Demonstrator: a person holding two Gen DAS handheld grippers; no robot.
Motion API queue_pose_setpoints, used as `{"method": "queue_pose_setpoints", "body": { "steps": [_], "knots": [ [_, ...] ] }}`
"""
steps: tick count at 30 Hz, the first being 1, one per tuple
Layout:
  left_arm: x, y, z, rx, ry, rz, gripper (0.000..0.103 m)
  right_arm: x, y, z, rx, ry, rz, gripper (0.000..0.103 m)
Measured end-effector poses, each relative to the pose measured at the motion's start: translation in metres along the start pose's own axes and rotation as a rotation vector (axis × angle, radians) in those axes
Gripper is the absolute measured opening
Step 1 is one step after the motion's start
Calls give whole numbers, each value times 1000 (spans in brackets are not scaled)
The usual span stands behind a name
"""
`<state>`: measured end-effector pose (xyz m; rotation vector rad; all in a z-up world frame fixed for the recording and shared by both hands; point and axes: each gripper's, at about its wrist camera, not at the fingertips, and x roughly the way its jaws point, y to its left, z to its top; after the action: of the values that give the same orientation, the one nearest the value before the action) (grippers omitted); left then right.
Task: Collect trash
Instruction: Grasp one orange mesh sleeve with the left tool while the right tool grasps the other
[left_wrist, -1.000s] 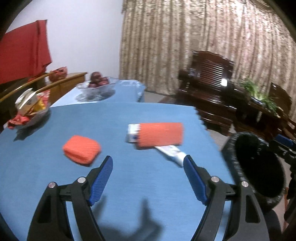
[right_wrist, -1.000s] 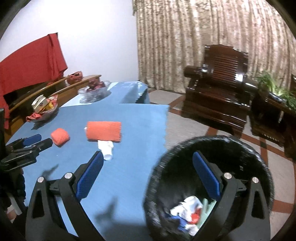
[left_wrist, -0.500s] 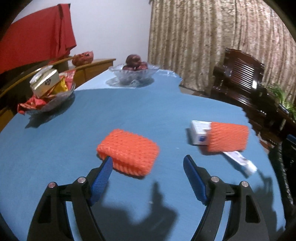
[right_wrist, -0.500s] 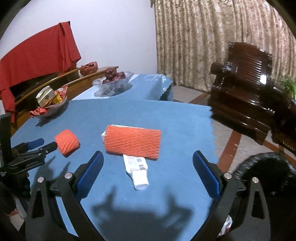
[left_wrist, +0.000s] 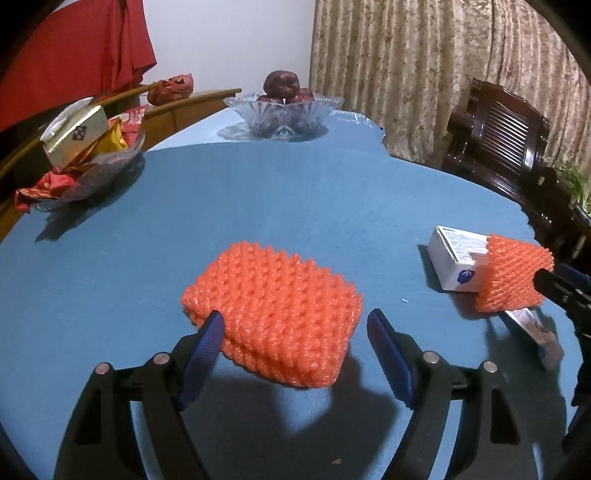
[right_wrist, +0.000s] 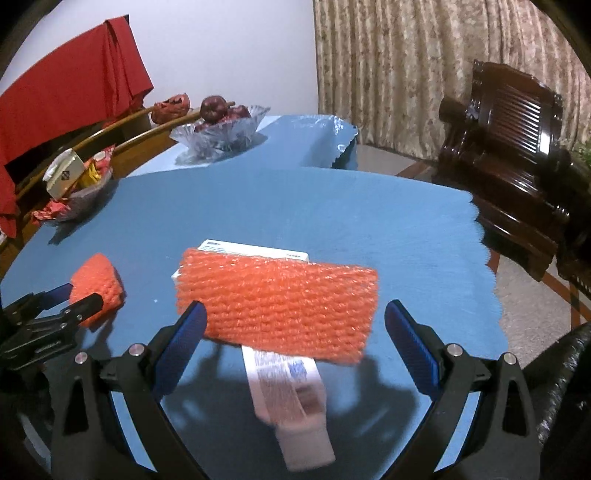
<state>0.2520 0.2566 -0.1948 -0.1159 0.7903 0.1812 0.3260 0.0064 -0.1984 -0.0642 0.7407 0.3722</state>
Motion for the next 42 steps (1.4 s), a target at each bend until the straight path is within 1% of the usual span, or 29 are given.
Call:
{"method": "queue_pose_setpoints", "body": {
  "steps": [6, 8, 10, 11, 13, 14, 16, 17, 19, 20, 22, 25, 31, 37, 42],
  "knots": [
    [7, -2, 1, 2, 13, 3, 79, 15, 3, -2, -21, 38, -5, 94],
    [7, -3, 0, 4, 16, 9, 75, 19, 4, -3, -25, 51, -1, 93],
    [7, -4, 0, 4, 17, 20, 64, 23, 5, -6, -33, 73, 7, 78],
    [7, -3, 0, 4, 16, 20, 61, 25, 6, -7, -35, 90, 12, 75],
    [6, -2, 1, 0, 11, 19, 50, 26, 7, -8, -40, 96, 19, 65],
    [5, -1, 1, -4, 5, 18, 47, 25, 8, -8, -44, 94, 23, 62],
    [4, 0, 1, -7, -5, 17, 35, 24, 10, -8, -52, 94, 36, 46],
    [3, -1, 1, -5, -8, 18, 33, 23, 11, -8, -55, 96, 44, 43],
    [0, -2, 1, -1, -16, 19, 27, 20, 13, -9, -56, 92, 60, 34],
    [-1, -1, 1, -5, -19, 11, 27, 17, 14, -9, -56, 88, 71, 32],
    [-3, -1, 1, -14, -21, 8, 25, 11, 15, -9, -56, 75, 89, 29],
    [-10, -3, 1, -21, -28, -4, 24, -1, 16, -7, -54, 53, 114, 29],
    [-36, -12, 2, -15, -76, -30, 24, -24, 17, -4, -46, 12, 142, 29],
    [-70, -27, 2, 20, -122, -60, 24, -53, 14, 0, -33, -31, 147, 29],
    [-92, -42, 3, 31, -139, -89, 24, -79, 8, 1, -25, -61, 141, 29]
  ]
}}
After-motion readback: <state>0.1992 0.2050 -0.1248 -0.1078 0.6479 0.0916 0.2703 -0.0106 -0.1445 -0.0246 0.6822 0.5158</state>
